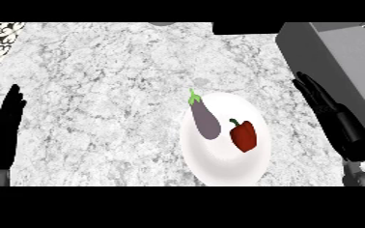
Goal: Pick the eggplant from the plate and place it in the cardboard box
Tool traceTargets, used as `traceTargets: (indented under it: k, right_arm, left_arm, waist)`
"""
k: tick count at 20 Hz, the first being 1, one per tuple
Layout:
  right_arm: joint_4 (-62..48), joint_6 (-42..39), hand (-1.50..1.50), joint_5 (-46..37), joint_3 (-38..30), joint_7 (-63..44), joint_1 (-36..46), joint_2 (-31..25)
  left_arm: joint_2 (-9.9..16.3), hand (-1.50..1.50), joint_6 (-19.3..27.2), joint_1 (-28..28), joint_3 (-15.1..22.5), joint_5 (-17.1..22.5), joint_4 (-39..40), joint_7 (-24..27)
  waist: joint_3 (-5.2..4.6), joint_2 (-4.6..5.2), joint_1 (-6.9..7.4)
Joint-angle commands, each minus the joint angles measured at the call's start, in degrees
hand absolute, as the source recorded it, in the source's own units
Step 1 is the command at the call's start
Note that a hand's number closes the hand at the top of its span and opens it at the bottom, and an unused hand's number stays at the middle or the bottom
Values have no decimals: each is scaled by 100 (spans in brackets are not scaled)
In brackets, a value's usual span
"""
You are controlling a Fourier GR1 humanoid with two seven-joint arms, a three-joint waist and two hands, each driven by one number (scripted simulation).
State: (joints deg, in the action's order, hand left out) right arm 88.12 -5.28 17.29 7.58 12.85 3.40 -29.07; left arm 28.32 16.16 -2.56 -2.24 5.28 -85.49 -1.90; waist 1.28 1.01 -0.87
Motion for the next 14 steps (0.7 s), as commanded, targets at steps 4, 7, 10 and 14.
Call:
traceTargets:
  k: [4, 7, 10, 14]
  right_arm:
    - [86, -58, -150, -386, -479, 271, 162, -501]
    - [307, 887, -150, 914, -1551, 933, 627, 743]
    - [-529, 1794, -150, -1642, -997, 590, -142, -377]
    - [286, 1205, -150, -2104, -521, 1404, -310, -695]
  left_arm:
    - [-91, 0, -292, 587, 845, -666, -87, -152]
    - [-186, 0, -430, 268, 807, -434, 110, 36]
    - [-325, 0, -741, 517, 1291, -628, 144, 101]
    - [-533, 0, -799, 932, 1304, -727, 711, 203]
  waist:
    - [-126, -95, -23]
    - [177, -447, -616]
    - [-128, -80, -54]
    - [-136, -91, -55]
